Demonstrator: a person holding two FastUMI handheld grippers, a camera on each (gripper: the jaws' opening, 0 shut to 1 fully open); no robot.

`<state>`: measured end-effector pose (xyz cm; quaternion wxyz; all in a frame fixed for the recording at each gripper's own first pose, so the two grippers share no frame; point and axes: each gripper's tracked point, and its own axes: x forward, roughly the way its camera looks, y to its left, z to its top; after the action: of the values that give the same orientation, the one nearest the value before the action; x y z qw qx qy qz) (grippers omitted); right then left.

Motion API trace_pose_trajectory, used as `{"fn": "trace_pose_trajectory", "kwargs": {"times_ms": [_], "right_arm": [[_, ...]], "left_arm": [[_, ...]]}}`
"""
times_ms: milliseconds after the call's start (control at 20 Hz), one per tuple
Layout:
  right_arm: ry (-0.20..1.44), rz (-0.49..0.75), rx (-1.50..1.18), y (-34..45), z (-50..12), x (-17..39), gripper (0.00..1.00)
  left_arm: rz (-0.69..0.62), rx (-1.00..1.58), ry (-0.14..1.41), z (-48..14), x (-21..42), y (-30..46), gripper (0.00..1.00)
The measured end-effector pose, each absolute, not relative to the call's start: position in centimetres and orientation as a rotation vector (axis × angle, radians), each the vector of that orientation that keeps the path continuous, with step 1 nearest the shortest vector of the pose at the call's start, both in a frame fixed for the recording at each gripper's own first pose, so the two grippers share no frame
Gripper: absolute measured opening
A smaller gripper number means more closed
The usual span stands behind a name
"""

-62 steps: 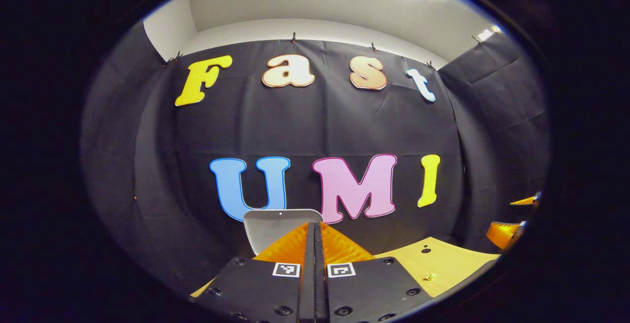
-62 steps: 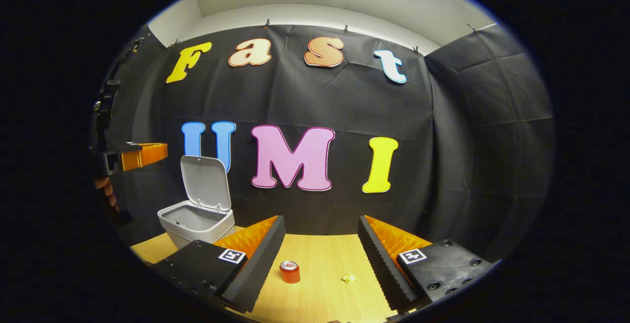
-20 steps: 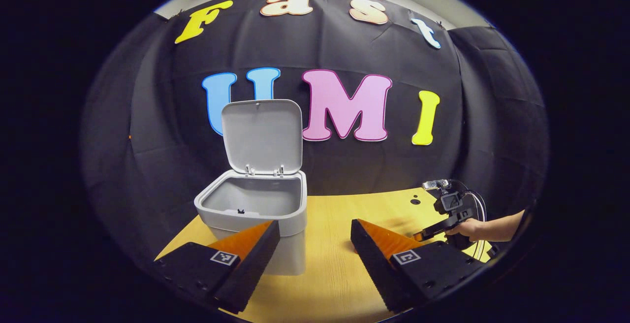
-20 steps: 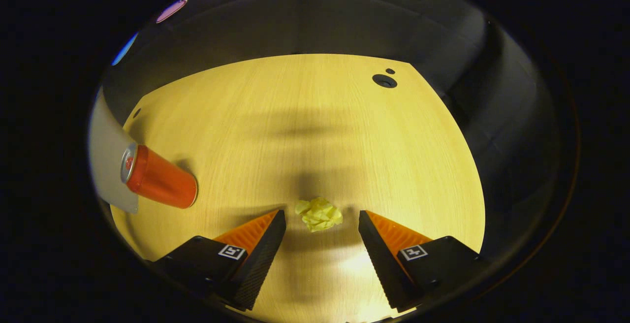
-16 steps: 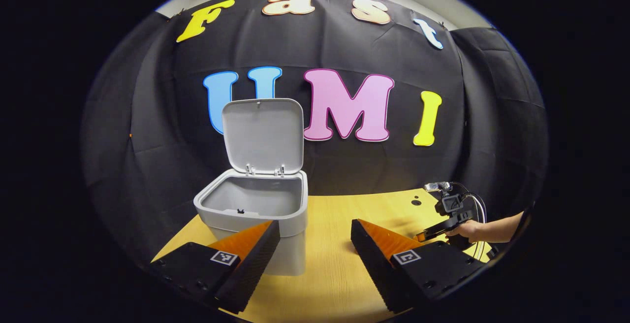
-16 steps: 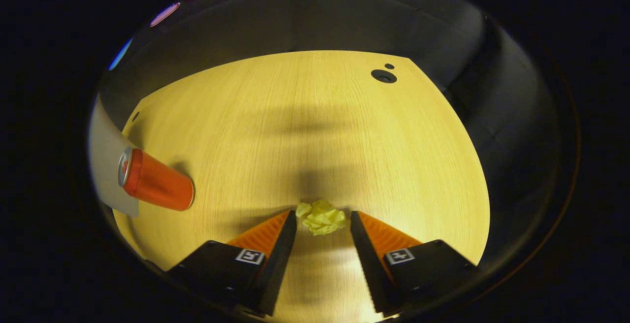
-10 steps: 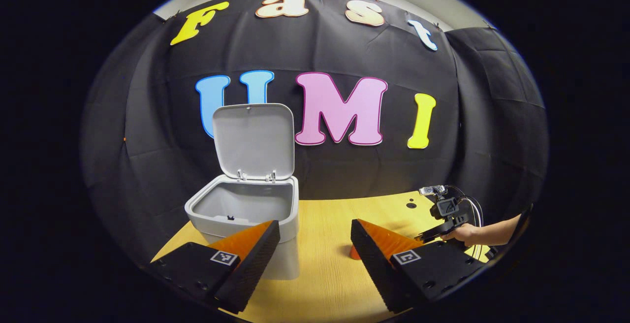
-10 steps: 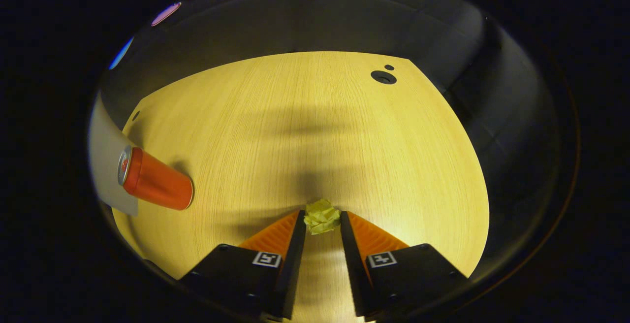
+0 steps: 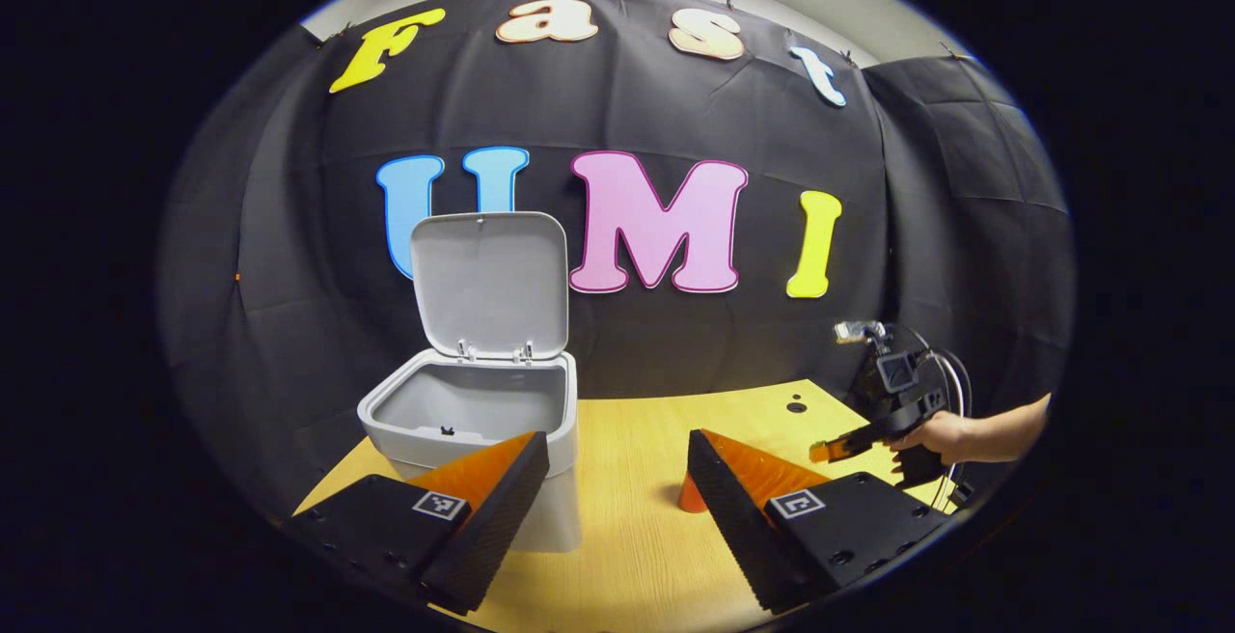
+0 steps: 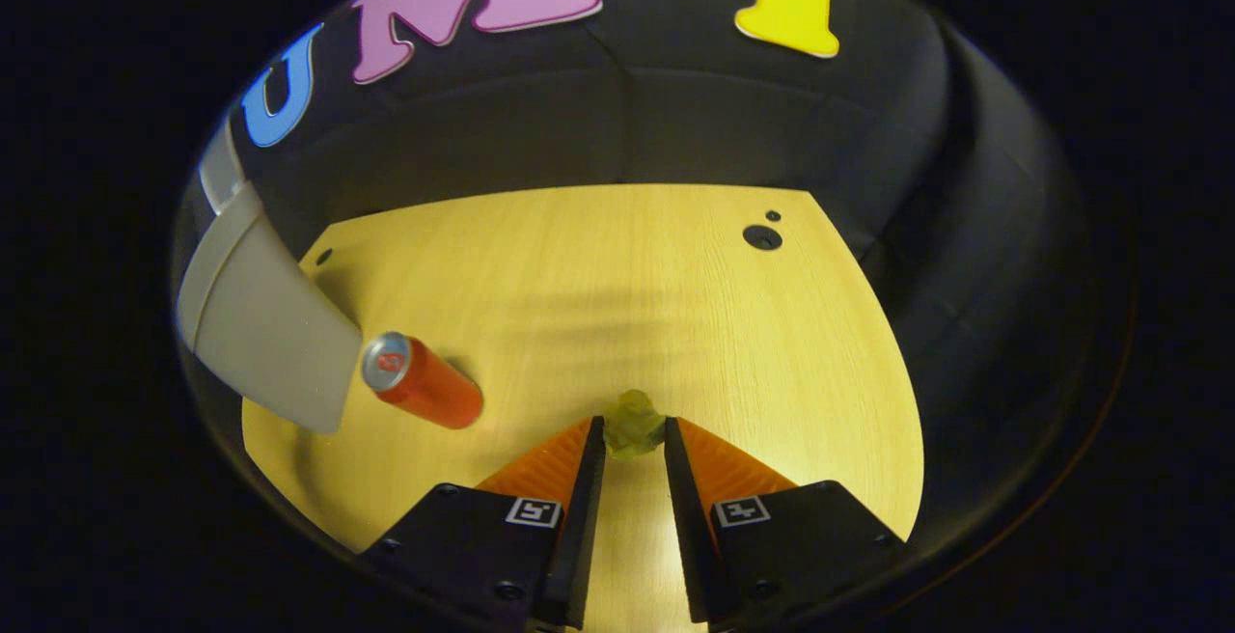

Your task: Press the lid of the desktop garbage bin to open it, pick up the crumpled paper on the desktop and throw it into the bin, then pick up the pop can on the desktop and drop it into the bin, and finally close the garbage bin lid.

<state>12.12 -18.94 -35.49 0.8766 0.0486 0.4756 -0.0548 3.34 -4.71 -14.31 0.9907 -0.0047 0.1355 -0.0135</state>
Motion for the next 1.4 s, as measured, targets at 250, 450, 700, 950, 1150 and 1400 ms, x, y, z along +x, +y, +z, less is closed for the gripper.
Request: {"fn": "trace_pose_trajectory", "kwargs": {"times_ms": [250,450,700,950,1150,1400], "right_arm": [[0.810,0.007,0.143,-13.3,-24.5,15.4,0.42],[0.702,0.157,0.158,-6.4,-16.6,17.9,0.42],[0.616,0.372,0.161,5.3,-10.5,19.9,0.42],[0.613,0.559,0.105,16.0,-10.5,19.8,0.42],[0.632,0.654,0.053,21.7,-12.5,19.4,0.42],[0.668,0.686,0.040,24.1,-15.6,20.4,0.42]], "left_arm": [[-0.018,-0.009,0.260,-14.4,1.3,-3.6,0.98],[0.007,-0.005,0.264,-14.4,-0.4,-1.7,0.98],[0.049,0.010,0.248,-13.8,-2.6,1.0,0.98],[0.106,0.054,0.243,-13.0,-4.7,4.4,0.98],[0.173,0.027,0.264,-13.2,-6.4,6.6,0.98],[0.234,0.010,0.282,-13.7,-7.6,8.1,0.98]]}}
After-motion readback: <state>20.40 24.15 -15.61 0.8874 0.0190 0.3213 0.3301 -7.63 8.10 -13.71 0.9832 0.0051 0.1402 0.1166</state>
